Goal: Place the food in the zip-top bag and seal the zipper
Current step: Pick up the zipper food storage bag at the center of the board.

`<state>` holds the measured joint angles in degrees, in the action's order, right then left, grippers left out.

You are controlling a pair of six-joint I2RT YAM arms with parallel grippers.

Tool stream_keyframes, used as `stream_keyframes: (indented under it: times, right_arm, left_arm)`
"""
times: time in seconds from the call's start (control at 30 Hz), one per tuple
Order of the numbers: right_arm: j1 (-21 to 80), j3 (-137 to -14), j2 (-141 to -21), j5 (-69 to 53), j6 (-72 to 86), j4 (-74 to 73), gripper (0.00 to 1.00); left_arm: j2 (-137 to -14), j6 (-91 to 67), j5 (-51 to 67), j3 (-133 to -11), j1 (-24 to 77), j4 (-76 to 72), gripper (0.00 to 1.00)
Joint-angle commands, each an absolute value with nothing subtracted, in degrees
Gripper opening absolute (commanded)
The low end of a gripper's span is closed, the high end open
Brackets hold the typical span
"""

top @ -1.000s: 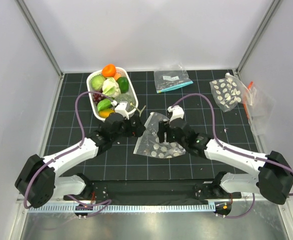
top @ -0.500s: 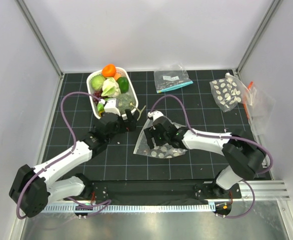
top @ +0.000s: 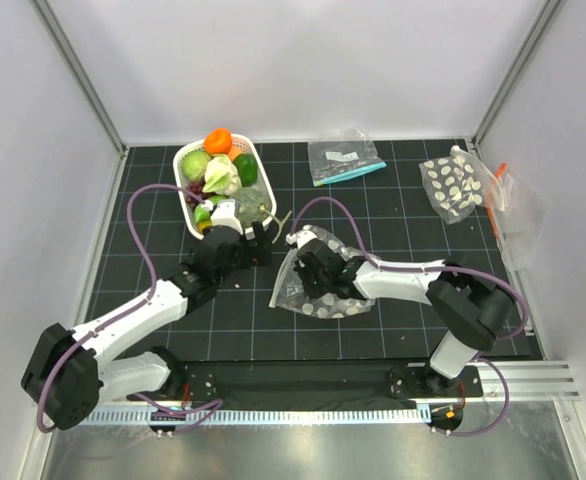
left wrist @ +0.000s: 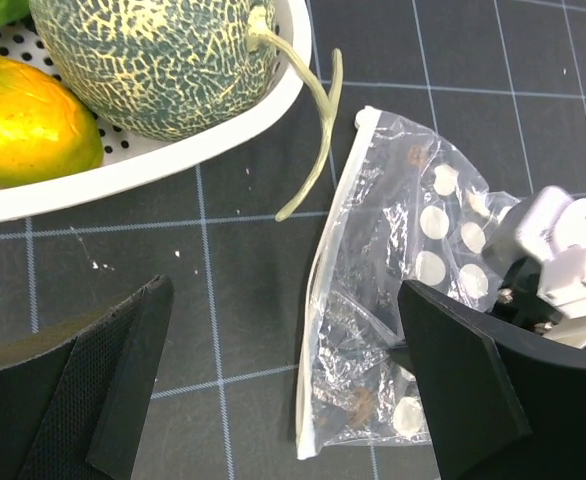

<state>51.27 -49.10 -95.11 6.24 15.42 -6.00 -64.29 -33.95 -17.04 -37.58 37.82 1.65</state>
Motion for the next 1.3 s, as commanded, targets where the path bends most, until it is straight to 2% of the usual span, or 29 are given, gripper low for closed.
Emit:
stream_keyframes:
  times: [0.0, 0.27, 0.5, 0.9, 1.27]
  right_arm:
    - [51.4, -50.2, -90.5, 6.7, 14.0, -5.2, 0.01]
    - [51.4, -36.6, -72.6, 4.6, 9.8, 7.0, 0.01]
    - [51.3, -27.9, -64.4, 3.7, 9.1, 11.6, 0.01]
    - [51.4, -27.4, -64.9, 2.1, 8.7, 12.2, 0.01]
    - [51.6, -27.5, -65.7, 1.4, 8.3, 12.4, 0.01]
  left_arm:
    - [-65.6, -32.9, -14.9, -39.5, 37.6, 1.0, 1.0]
    - [-71.4, -31.9, -5.9, -41.8, 38.4, -1.9, 0.99]
    - [-74.0, -31.2, 2.5, -42.4, 38.4, -5.2, 0.99]
    - [-77.4, -31.0, 8.6, -43.5, 38.7, -6.8, 0.95]
    - [-80.0, -30.2, 12.5, -45.1, 40.9, -7.8, 0.76]
